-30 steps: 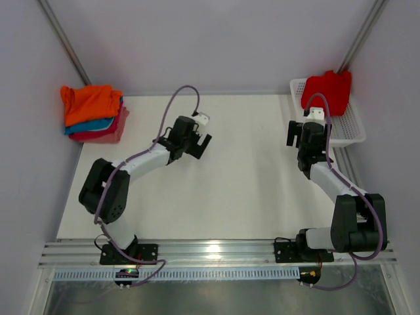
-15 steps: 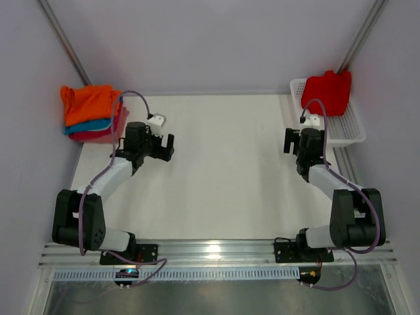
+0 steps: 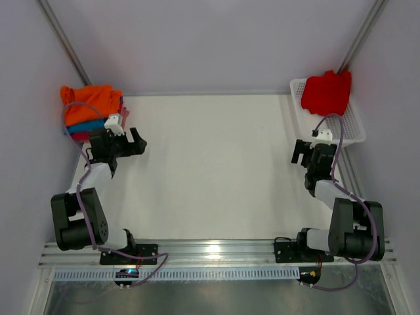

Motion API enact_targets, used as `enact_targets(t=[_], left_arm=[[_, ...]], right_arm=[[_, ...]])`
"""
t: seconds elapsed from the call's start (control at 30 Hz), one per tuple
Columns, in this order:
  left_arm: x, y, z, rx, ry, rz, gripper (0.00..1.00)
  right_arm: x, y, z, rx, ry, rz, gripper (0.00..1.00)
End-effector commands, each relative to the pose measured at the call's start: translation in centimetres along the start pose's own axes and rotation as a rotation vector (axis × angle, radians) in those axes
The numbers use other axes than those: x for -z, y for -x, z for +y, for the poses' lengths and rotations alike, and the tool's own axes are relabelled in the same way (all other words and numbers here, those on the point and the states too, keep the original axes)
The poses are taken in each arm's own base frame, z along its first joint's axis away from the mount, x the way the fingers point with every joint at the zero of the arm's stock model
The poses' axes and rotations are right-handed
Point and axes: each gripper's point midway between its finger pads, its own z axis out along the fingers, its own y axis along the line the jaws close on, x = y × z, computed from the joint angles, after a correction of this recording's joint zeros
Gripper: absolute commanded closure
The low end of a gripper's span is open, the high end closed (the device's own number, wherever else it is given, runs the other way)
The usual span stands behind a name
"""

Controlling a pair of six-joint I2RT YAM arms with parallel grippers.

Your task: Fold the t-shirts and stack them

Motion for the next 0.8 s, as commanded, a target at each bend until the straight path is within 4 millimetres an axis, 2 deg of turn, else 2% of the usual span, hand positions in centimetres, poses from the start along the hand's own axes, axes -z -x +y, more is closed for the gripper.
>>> enact_targets(t=[0.0, 0.1, 0.13, 0.2, 0.23, 0.27, 0.3, 0.33, 0.37, 0.43, 0.47, 0.57, 0.63, 0.67, 0.73, 0.77], left_arm=[[-0.2, 0.9, -0.4, -0.013, -0.021, -0.097, 0.01], [-0.6, 0.2, 0.4, -0.014, 0.009, -0.108, 0.01], [-1.0, -0.4, 0.6, -0.013, 0.010, -0.094, 0.01], [-1.2, -1.8, 0.8, -0.041, 0.004, -0.081, 0.01], [-1.1, -0.9, 1.1, -0.064, 0.023, -0.129, 0.01], [-0.9, -2.0, 1.0, -0.049, 0.018, -0.125, 0.01], [-0.8, -1.9, 0.7, -0.036, 0.007, -0.148, 0.01], [-0.7, -0.7, 0.5, -0.054, 0.001, -0.208, 0.01], [-0.6, -1.2, 0.6, -0.046, 0.012, -0.214, 0.01], [-0.7, -0.9, 2.2, -0.016, 0.097, -0.238, 0.01], [-0.7, -1.7, 2.5, 0.003, 0.116, -0.233, 0.01], [-0.5, -2.2, 2.9, 0.011, 0.149, -0.264, 0.01], [-0.5, -2.3, 2.0, -0.027, 0.136, -0.277, 0.01], [0.0, -2.2, 2.2, -0.041, 0.162, -0.308, 0.01], [0.4, -2.4, 1.5, -0.078, 0.177, -0.345, 0.01], [0.8, -4.1, 1.3, -0.096, 0.181, -0.341, 0.01]], right_arm=[[0.1, 4.1, 0.9, -0.040, 0.058, -0.159, 0.00], [0.1, 3.8, 1.3, -0.030, 0.077, -0.175, 0.01], [0.1, 2.9, 1.3, -0.025, 0.081, -0.166, 0.01], [0.2, 2.8, 1.6, -0.015, 0.098, -0.172, 0.01], [0.3, 3.0, 1.5, -0.016, 0.097, -0.190, 0.01], [0.4, 3.0, 2.0, -0.014, 0.123, -0.189, 0.01], [0.5, 3.2, 2.2, -0.008, 0.139, -0.202, 0.01], [0.5, 3.0, 2.3, -0.006, 0.144, -0.195, 0.01], [0.5, 3.1, 2.5, -0.003, 0.150, -0.195, 0.01], [0.3, 3.0, 2.4, -0.004, 0.149, -0.185, 0.01], [0.3, 3.0, 2.4, -0.005, 0.146, -0.186, 0.01], [0.2, 3.0, 1.1, -0.043, 0.069, -0.187, 0.01], [0.3, 3.0, 0.8, -0.050, 0.051, -0.191, 0.01], [0.3, 3.0, 0.7, -0.057, 0.044, -0.192, 0.01], [0.3, 3.0, -0.4, -0.071, -0.019, -0.191, 0.01], [0.2, 3.0, -0.6, -0.106, -0.036, -0.189, 0.01]])
